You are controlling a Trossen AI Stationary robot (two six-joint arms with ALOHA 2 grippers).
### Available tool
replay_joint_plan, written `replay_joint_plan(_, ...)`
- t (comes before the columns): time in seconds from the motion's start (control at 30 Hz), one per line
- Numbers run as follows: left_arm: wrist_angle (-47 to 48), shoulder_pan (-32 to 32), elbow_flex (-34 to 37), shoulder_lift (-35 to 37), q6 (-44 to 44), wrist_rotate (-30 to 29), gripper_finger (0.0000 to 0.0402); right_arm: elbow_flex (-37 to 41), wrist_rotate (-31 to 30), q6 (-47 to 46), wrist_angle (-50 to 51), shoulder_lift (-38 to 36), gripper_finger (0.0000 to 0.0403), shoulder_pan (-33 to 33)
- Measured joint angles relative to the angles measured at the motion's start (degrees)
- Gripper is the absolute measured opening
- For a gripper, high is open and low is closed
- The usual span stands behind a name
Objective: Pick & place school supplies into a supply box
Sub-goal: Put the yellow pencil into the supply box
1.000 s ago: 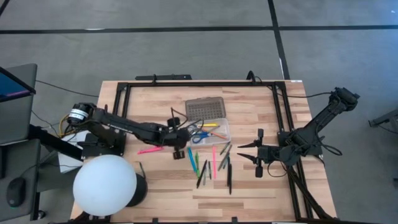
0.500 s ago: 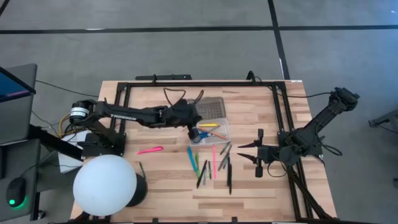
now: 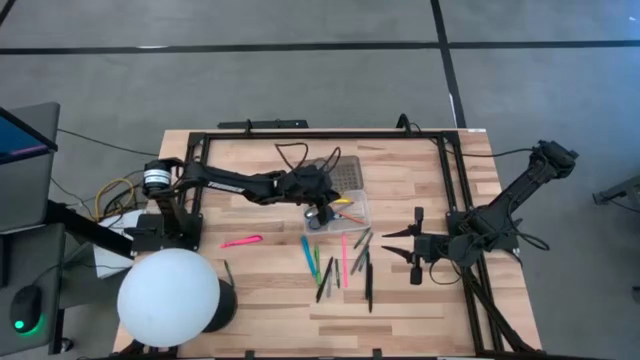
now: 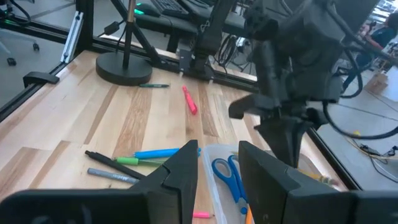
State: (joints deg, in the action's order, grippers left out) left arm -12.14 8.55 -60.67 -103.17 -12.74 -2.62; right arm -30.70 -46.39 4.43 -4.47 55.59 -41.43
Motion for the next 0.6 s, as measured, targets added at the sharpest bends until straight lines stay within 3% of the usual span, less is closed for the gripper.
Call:
replay_joint_plan(0.37,3.27,0.12,-0.46,-1.28,0.59,5.04,0.0021,0.02,-0.06,-1.03,1.12,0.02,0.0108,0.47)
replay_joint_plan(0.6,3.64,-0.23,-0.43,-1.29,2.64,5.80,0.0060,0.00,0.00,-1.47,1.14,0.02,0.0108,1.87)
